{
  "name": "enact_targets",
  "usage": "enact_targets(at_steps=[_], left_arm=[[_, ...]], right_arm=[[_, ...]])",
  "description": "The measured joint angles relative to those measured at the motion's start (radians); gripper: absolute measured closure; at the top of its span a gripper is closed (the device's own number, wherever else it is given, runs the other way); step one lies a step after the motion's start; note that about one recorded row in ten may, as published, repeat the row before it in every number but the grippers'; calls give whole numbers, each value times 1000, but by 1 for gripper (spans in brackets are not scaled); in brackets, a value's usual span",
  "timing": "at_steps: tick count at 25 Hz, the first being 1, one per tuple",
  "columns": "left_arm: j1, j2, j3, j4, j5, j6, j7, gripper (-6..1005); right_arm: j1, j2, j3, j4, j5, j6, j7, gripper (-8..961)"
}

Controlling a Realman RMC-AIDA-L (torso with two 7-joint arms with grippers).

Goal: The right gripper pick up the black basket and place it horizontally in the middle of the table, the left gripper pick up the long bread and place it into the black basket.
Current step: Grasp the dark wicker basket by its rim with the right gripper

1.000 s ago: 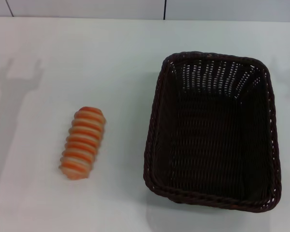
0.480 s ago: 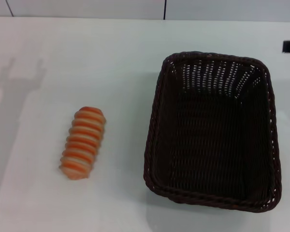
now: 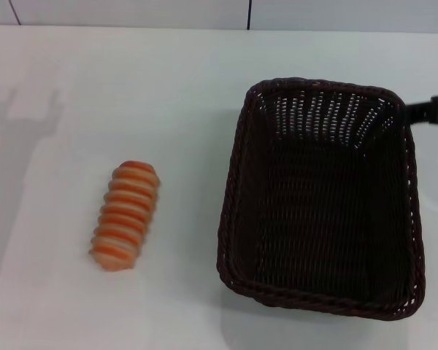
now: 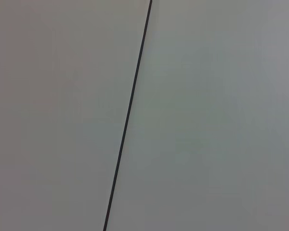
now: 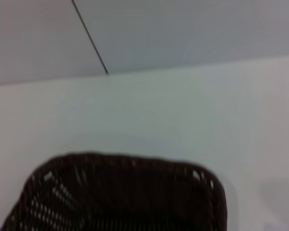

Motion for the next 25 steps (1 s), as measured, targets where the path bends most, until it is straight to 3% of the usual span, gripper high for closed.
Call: enact_targets(at_steps=[14, 25], left_arm=[[-26, 3, 1, 33, 0, 13, -2, 227], [-19, 3, -1, 35, 0, 31, -3, 228]], right_arm=[[-3, 2, -14, 126, 54, -4, 11, 258], [10, 1, -56, 214, 64, -46, 6, 324]])
